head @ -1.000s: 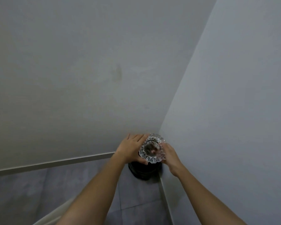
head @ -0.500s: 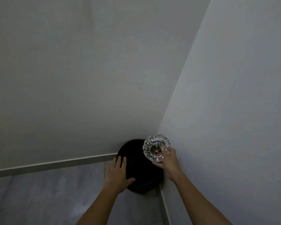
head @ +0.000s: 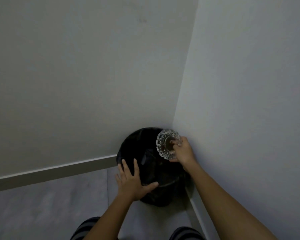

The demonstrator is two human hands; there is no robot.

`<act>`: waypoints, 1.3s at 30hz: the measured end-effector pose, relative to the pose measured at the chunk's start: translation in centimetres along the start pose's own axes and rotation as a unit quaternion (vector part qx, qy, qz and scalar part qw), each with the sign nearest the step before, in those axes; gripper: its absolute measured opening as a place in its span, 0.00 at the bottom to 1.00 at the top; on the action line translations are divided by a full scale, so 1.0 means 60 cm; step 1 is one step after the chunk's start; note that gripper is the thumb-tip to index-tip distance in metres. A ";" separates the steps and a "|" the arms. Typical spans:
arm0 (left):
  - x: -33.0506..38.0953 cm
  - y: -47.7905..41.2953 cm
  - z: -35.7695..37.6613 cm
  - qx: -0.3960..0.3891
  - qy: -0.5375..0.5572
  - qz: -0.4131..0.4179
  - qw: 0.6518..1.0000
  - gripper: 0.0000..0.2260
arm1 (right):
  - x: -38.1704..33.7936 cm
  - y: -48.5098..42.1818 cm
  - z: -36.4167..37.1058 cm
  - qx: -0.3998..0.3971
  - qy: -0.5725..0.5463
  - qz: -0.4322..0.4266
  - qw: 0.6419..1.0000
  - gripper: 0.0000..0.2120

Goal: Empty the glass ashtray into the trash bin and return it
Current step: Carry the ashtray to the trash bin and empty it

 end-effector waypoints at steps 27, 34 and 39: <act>-0.012 -0.020 0.012 0.030 -0.006 -0.018 0.999 0.57 | -0.044 0.105 0.030 0.138 0.665 -0.601 0.422 0.07; -0.009 -0.018 0.017 0.036 -0.009 -0.025 0.999 0.56 | 0.017 0.122 0.052 0.064 0.710 -0.570 0.409 0.11; -0.009 -0.018 0.018 0.034 -0.011 -0.025 0.999 0.55 | 0.015 0.127 0.065 0.065 0.729 -0.557 0.393 0.11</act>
Point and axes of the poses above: each hand's wrist, its own y-axis away from the middle knuckle, its own z-axis out of the palm, x = y × z, the point moved 8 cm from there along -y, towards the middle knuckle, and after that the axes turned 11 degrees about y, right-handed, at the moved point
